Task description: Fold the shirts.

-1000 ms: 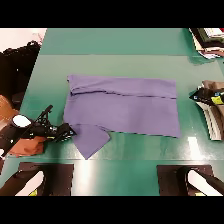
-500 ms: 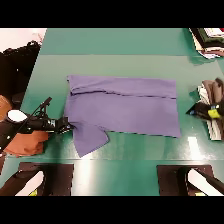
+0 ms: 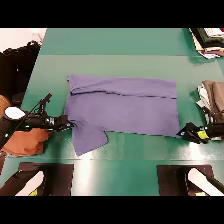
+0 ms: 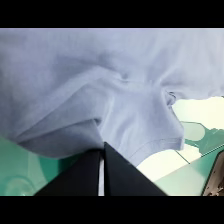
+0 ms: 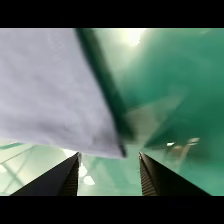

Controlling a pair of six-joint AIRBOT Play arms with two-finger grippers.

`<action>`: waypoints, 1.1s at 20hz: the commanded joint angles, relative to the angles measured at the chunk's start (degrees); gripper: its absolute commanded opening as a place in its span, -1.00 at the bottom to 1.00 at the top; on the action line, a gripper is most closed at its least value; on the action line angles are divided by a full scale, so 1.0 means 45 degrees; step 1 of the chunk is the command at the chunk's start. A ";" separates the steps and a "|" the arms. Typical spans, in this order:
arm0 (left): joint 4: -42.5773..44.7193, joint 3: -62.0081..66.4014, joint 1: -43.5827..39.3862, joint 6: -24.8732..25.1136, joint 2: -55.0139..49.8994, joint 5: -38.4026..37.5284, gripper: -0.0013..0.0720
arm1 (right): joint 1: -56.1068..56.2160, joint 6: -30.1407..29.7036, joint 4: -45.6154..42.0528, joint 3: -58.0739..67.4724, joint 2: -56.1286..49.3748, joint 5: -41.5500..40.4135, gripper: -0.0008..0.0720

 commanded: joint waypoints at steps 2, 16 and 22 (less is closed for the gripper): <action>0.0015 0.0019 0.0005 0.0029 0.0010 0.0126 -0.90 | -0.0063 -0.0330 0.0928 -0.0316 -0.0015 -0.0787 -0.30; 0.1001 0.0942 0.0005 -0.2327 0.4668 -0.5217 -0.91 | -0.0554 -0.0189 -0.1035 0.0588 0.5076 0.2370 -0.93; 0.1836 0.3497 0.0005 -0.1355 0.3444 -0.1928 -0.91 | 0.1943 0.0685 -0.1297 0.3895 0.3143 0.1705 -0.93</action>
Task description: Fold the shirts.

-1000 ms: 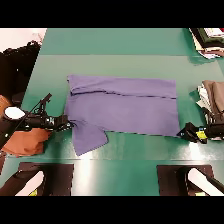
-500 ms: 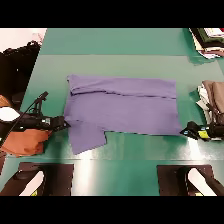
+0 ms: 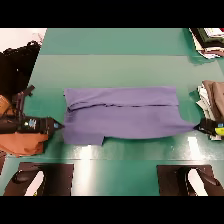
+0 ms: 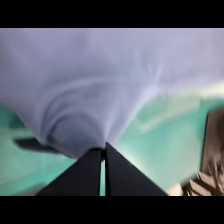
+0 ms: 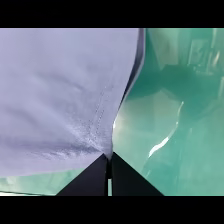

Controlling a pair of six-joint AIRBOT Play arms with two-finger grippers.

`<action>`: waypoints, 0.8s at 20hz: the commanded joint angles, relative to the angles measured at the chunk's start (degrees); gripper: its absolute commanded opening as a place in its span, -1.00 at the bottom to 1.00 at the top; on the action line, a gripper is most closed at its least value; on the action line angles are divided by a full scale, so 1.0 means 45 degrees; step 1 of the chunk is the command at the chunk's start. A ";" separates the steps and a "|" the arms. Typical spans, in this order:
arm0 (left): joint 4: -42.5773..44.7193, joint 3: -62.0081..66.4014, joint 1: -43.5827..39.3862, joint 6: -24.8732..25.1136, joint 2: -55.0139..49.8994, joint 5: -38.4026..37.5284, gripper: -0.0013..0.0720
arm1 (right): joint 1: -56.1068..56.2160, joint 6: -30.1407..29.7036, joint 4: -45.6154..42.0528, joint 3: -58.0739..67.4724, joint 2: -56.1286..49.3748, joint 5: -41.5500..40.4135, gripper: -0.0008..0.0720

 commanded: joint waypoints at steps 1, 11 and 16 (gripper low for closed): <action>0.0282 0.1083 0.0005 0.0782 -0.1185 0.2147 -0.91 | 0.1632 0.0476 -0.0194 0.1875 -0.1753 -0.0792 -0.93; -0.0335 0.5906 0.0005 0.2249 -1.0404 0.4857 -0.90 | 0.3332 0.0719 0.0214 0.8417 -1.0001 -0.2006 -0.93; -0.0758 0.7091 0.0005 0.2234 -1.1584 0.5299 0.31 | 0.2618 0.0661 0.2312 1.0525 -1.2133 -0.1885 0.04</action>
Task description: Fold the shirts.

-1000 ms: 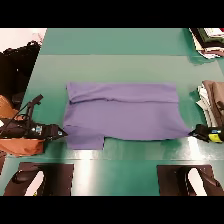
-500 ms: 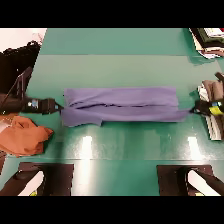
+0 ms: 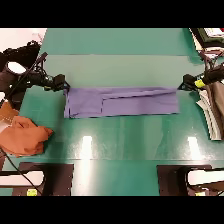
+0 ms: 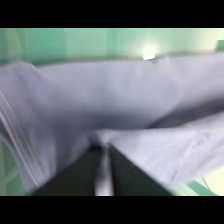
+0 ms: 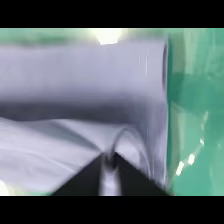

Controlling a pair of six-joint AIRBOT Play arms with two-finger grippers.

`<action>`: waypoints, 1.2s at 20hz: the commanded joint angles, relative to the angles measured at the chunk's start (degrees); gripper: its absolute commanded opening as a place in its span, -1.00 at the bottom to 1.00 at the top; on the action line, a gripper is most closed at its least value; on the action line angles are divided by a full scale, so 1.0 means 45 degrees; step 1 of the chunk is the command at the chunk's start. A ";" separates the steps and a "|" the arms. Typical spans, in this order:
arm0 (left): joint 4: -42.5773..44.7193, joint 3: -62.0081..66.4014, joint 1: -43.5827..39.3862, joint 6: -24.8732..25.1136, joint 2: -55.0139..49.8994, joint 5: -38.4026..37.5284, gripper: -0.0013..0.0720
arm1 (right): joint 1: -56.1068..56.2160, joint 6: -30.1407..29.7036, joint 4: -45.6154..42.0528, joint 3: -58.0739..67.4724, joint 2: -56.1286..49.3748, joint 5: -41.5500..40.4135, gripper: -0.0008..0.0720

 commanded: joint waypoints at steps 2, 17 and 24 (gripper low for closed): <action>-0.0306 0.0879 0.0005 -0.0019 -0.0743 -0.0238 0.44 | -0.0733 -0.0296 0.1224 0.1433 -0.1481 0.0777 0.43; -0.1331 0.1219 -0.3497 0.0015 -0.0792 0.0719 -0.90 | -0.2225 -0.3002 0.3366 -0.2973 -0.1588 0.0578 0.43; -0.1316 0.1253 -0.5814 -0.0622 -0.1661 0.2108 -0.91 | -0.0806 -0.3143 0.3366 -0.0690 -0.2603 0.1889 -0.93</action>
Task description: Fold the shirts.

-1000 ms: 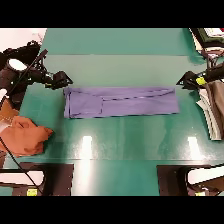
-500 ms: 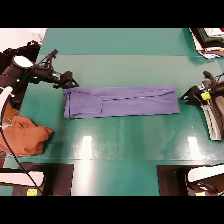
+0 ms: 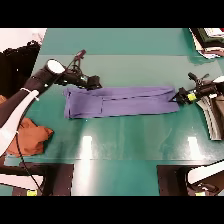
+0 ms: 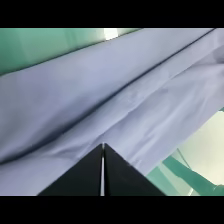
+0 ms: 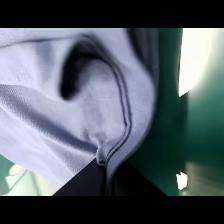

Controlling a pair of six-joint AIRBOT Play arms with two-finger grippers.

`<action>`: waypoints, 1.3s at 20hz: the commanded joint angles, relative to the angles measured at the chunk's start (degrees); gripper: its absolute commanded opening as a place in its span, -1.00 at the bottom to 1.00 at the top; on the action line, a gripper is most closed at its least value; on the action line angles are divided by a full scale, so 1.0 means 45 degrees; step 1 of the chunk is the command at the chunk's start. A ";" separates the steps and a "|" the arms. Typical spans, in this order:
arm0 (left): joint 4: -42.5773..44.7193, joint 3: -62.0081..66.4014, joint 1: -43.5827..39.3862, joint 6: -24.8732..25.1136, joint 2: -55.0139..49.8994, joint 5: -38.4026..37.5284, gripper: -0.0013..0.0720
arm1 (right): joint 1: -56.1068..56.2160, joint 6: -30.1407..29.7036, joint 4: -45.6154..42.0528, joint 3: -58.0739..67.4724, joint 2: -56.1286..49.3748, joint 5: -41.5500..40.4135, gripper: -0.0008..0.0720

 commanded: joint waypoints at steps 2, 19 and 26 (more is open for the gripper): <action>0.0019 0.0214 -0.1360 -0.0301 -0.0962 0.0685 -0.91 | 0.0661 -0.0136 0.0228 0.1744 0.0359 0.1253 -0.93; 0.0811 0.3696 -0.2851 -0.1933 -0.4643 0.0112 -0.91 | 0.6339 0.0753 0.3201 0.6528 0.3079 0.0364 -0.93; 0.2841 0.4401 -0.0306 -0.1933 -0.2302 -0.2467 -0.91 | 0.8393 0.0515 0.3240 0.6528 0.2424 -0.0554 -0.93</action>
